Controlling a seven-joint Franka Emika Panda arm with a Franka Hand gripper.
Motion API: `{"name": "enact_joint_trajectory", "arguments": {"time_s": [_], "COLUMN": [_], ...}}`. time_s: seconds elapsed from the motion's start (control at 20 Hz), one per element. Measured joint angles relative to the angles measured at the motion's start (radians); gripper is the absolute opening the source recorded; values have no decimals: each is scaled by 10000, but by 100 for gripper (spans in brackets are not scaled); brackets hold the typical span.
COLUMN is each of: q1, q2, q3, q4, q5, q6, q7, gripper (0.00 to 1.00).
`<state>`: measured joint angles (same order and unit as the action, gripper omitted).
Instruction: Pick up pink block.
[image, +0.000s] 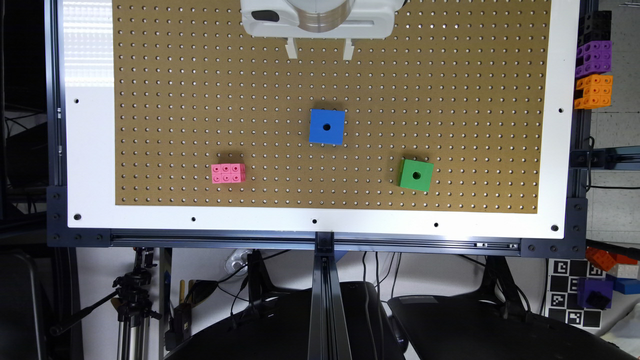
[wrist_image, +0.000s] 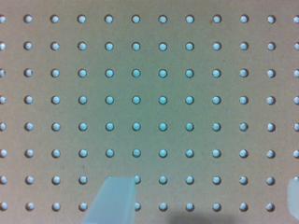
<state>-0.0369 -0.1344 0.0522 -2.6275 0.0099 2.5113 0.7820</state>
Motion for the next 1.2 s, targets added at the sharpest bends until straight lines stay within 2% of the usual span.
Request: {"name": "enact_joint_trajectory", "arguments": {"time_s": [0.2, 0.25, 0.3, 0.35, 0.4, 0.45, 0.5, 0.55, 0.6, 0.75, 0.85, 0.9, 1.05, 1.2], "q1": [0, -33, -247, -579, -957, -1301, -1586, -1775, -1867, -1876, -1992, -2093, -2407, -2671], "q2": [0, 1, 6, 36, 121, 273, 484, 738, 1058, 1952, 2443, 2697, 3201, 3432], "q3": [0, -23, -133, -285, -428, -520, -546, -545, -542, -533, -554, -555, -567, -567], "q4": [0, 15, 104, 234, 407, 618, 862, 1124, 1431, 2322, 2901, 3187, 3767, 4108], "q5": [0, -40, -224, -300, -302, -292, -284, -282, -282, -286, -298, -298, -298, -298], "q6": [0, 16, 17, 17, 17, 17, 17, 17, 17, 17, 6, -10, -30, -37], "q7": [0, -1, -100, -472, -972, -1401, -1715, -1893, -1965, -1965, -2047, -2139, -2433, -2688], "gripper": [100, 100, 100, 100, 100, 100, 100, 100, 100, 100, 100, 100, 100, 100]}}
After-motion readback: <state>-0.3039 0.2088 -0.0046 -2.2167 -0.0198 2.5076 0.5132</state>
